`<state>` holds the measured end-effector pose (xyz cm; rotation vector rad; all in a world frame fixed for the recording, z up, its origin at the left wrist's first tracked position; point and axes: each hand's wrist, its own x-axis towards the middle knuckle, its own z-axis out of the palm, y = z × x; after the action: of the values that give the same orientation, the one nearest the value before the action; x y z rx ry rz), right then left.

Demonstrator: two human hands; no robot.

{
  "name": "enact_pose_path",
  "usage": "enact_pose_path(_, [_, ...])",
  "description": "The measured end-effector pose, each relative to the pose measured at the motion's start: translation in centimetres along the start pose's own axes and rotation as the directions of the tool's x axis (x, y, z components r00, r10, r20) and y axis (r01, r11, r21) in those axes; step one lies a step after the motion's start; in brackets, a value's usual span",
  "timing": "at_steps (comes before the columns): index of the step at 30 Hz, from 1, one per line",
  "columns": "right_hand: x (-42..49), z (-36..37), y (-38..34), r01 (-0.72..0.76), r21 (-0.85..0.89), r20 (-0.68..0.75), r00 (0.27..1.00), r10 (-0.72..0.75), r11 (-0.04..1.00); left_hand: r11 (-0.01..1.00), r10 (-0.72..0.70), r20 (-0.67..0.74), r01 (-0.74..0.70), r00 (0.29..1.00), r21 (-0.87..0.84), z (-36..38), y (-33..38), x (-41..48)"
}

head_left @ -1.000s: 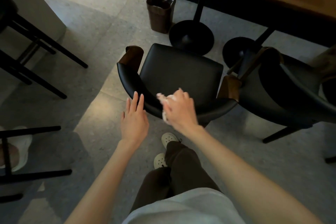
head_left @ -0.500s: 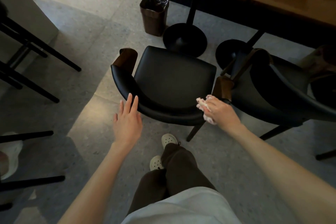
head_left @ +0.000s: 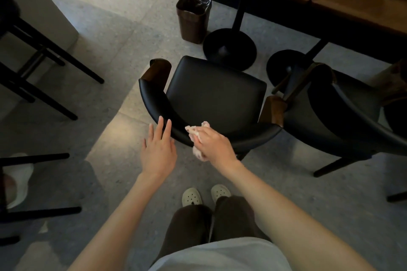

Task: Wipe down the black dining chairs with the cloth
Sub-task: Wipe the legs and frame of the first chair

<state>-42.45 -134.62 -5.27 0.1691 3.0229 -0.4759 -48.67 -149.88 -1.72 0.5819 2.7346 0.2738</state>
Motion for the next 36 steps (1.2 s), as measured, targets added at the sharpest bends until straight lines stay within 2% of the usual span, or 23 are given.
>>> enact_pose_path(2, [-1.4,-0.5,2.5,0.111,-0.081,0.001,0.994,-0.111,0.991,1.000,-0.017,0.000,0.017,1.000,0.000,0.1,0.3,-0.2])
enact_pose_path(4, [-3.3,-1.9,5.5,0.150,-0.122,-0.046,0.987,-0.156,0.981,0.999,-0.030,-0.012,0.030,0.999,-0.020,0.3,0.6,-0.3])
enact_pose_path(5, [-4.1,-2.2,7.4,0.148,-0.126,-0.044,0.987,-0.154,0.981,0.999,-0.036,-0.019,0.035,0.999,-0.033,0.5,0.8,-0.3])
enact_pose_path(10, [-4.4,-5.0,12.5,0.073,-0.142,0.160,0.986,-0.050,0.987,0.995,-0.052,-0.043,0.048,0.998,-0.090,1.1,1.9,-0.4])
enact_pose_path(12, [-3.8,-5.7,12.2,0.049,-0.173,0.125,0.992,-0.027,0.984,0.993,-0.056,-0.053,0.051,0.997,-0.107,1.3,2.4,-0.7])
enact_pose_path(14, [-2.6,-5.9,10.1,0.113,-0.120,0.058,0.993,-0.107,0.986,0.991,-0.067,-0.080,0.057,0.995,-0.119,1.6,3.3,-1.2])
enact_pose_path(15, [-2.1,-5.7,8.4,0.134,-0.028,0.027,0.991,-0.134,0.991,0.989,-0.079,-0.096,0.066,0.992,-0.131,1.8,3.8,-1.5])
enact_pose_path(16, [-1.6,-5.2,6.5,0.096,0.123,0.030,0.994,-0.101,0.988,0.986,-0.096,-0.108,0.079,0.990,-0.146,2.1,4.3,-1.8])
enact_pose_path(17, [-1.4,-4.6,4.7,0.079,0.196,0.040,0.995,-0.089,0.977,0.981,-0.117,-0.113,0.097,0.987,-0.166,2.4,4.8,-2.1])
enact_pose_path(19, [-1.4,-3.0,2.5,0.060,0.197,0.019,0.998,-0.065,0.979,0.964,-0.169,-0.125,0.137,0.978,-0.229,3.2,5.9,-2.5])
enact_pose_path(21, [-1.6,-2.5,3.3,0.024,0.203,0.103,0.994,-0.045,0.979,0.936,-0.225,-0.131,0.177,0.965,-0.305,3.8,7.1,-2.9])
enact_pose_path(23, [-1.6,-1.8,5.5,0.174,0.073,0.155,0.971,-0.184,0.982,0.905,-0.288,-0.128,0.226,0.949,-0.361,4.5,8.6,-3.3])
enact_pose_path(24, [-1.7,-1.5,6.8,0.280,-0.017,0.161,0.948,-0.273,0.960,0.894,-0.318,-0.130,0.251,0.939,-0.371,4.9,9.5,-3.4])
enact_pose_path(26, [-2.1,-1.6,9.0,0.419,-0.080,0.167,0.900,-0.402,0.904,0.887,-0.356,-0.136,0.288,0.925,-0.360,5.3,11.3,-3.5])
enact_pose_path(29, [-3.4,-3.0,13.2,0.503,-0.013,0.037,0.864,-0.502,0.864,0.882,-0.385,-0.127,0.324,0.914,-0.342,5.7,14.2,-3.7])
enact_pose_path(31, [-4.1,-3.8,17.1,0.613,0.022,-0.062,0.789,-0.611,0.790,0.884,-0.395,-0.116,0.343,0.911,-0.317,6.2,15.9,-3.9])
enact_pose_path(34, [-4.4,-5.7,22.7,0.691,0.004,-0.032,0.723,-0.690,0.723,0.874,-0.418,-0.118,0.364,0.901,-0.321,6.8,18.0,-4.1])
enact_pose_path(36, [-3.8,-6.9,25.7,0.688,-0.011,0.021,0.726,-0.687,0.726,0.852,-0.444,-0.113,0.380,0.889,-0.359,7.1,18.8,-4.2])
